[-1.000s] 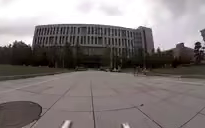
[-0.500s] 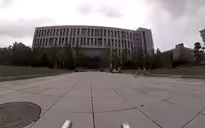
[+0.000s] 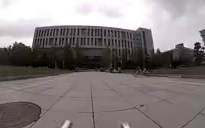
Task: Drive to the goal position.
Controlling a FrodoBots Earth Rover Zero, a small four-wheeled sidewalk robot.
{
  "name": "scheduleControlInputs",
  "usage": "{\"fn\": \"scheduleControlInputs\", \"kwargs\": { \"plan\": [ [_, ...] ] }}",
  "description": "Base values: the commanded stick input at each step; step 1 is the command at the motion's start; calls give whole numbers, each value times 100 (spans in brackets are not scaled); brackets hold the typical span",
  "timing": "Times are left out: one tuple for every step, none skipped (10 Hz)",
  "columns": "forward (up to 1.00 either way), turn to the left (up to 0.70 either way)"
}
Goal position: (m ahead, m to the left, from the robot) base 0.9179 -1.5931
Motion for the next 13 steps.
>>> {"fn": "scheduleControlInputs", "kwargs": {
  "plan": [
    [70,27],
    [66,44],
    [60,57],
    [58,10],
    [65,0],
    [70,0],
    [70,0],
    [70,0],
    [70,0],
    [70,0],
    [70,0],
    [70,-19],
    [70,-21]
  ]
}}
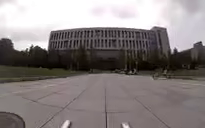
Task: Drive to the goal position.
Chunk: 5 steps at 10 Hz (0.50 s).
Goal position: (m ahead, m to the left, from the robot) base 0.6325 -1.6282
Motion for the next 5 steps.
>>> {"fn": "scheduleControlInputs", "kwargs": {
  "plan": [
    [70,0],
    [70,-5],
    [70,-19],
    [70,-21],
    [70,-14]
  ]
}}
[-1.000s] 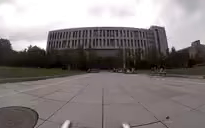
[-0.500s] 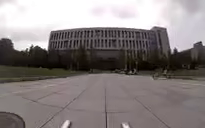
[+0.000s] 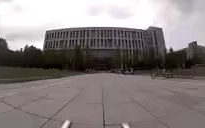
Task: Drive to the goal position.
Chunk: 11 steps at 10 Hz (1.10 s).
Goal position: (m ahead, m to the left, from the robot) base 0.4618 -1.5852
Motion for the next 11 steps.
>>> {"fn": "scheduleControlInputs", "kwargs": {
  "plan": [
    [70,0],
    [70,0],
    [70,0],
    [70,0],
    [70,-26],
    [70,0],
    [70,0],
    [71,0],
    [85,0],
    [85,0],
    [85,0]
  ]
}}
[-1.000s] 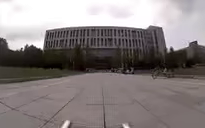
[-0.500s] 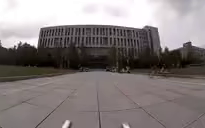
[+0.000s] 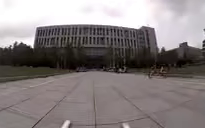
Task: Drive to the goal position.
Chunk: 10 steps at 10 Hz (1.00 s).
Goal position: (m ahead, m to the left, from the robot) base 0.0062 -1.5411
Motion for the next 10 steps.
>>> {"fn": "scheduleControlInputs", "kwargs": {
  "plan": [
    [85,0],
    [85,0],
    [85,0],
    [85,0],
    [85,0],
    [85,0],
    [85,0],
    [85,0],
    [85,0],
    [85,0]
  ]
}}
